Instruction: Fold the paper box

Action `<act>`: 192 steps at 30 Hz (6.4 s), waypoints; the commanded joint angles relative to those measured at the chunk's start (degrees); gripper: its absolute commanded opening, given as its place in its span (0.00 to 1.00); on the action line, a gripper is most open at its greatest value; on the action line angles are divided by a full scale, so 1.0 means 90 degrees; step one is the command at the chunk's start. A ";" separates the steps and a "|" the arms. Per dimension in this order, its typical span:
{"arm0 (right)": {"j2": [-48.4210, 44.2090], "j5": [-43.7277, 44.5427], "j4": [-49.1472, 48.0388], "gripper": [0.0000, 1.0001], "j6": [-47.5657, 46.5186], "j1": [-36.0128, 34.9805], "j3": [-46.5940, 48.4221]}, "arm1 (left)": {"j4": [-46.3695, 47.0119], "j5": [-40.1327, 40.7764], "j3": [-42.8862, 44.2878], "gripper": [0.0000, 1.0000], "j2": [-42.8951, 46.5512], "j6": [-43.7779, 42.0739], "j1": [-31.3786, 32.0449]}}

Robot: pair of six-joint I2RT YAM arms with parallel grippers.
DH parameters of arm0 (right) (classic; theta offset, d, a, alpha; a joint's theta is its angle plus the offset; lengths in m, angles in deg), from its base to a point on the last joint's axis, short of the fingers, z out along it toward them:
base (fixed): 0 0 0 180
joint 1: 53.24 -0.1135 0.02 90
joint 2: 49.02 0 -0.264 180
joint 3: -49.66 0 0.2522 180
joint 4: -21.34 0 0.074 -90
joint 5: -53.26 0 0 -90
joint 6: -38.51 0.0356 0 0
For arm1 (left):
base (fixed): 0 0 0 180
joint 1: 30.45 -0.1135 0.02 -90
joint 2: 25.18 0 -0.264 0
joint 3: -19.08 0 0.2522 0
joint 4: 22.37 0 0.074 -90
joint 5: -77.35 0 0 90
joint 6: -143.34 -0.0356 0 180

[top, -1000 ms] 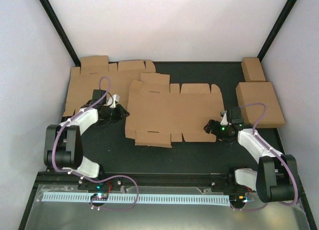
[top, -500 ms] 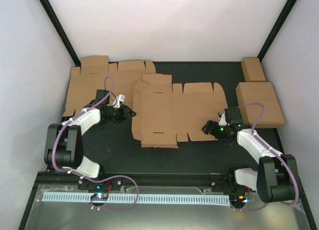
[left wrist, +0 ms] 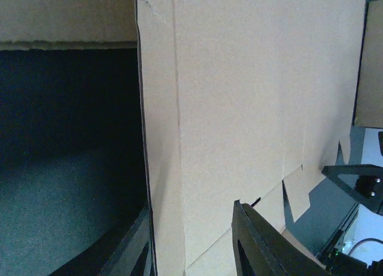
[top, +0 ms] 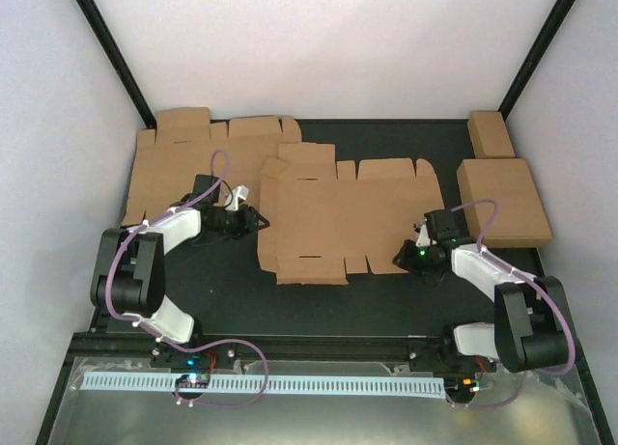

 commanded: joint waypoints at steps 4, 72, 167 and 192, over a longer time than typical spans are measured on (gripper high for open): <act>0.0287 0.0012 -0.0197 0.16 0.0216 -0.0222 -0.0020 | 0.0359 -0.0143 0.0083 0.39 -0.0077 0.0042 0.0058; -0.0389 -0.0743 -0.2218 0.02 0.1017 -0.1680 -0.0335 | -0.0629 0.9088 0.2574 0.02 0.0409 -0.5495 0.5178; 0.2610 -0.1172 -0.8309 0.39 0.2258 0.0371 -0.0675 | -0.1369 0.8554 0.2863 0.02 -0.0052 -0.5520 0.5403; -0.1300 0.0051 -0.3905 0.83 0.2761 -0.0115 0.0601 | -0.1042 0.9782 0.2663 0.02 -0.0688 -0.5863 0.5681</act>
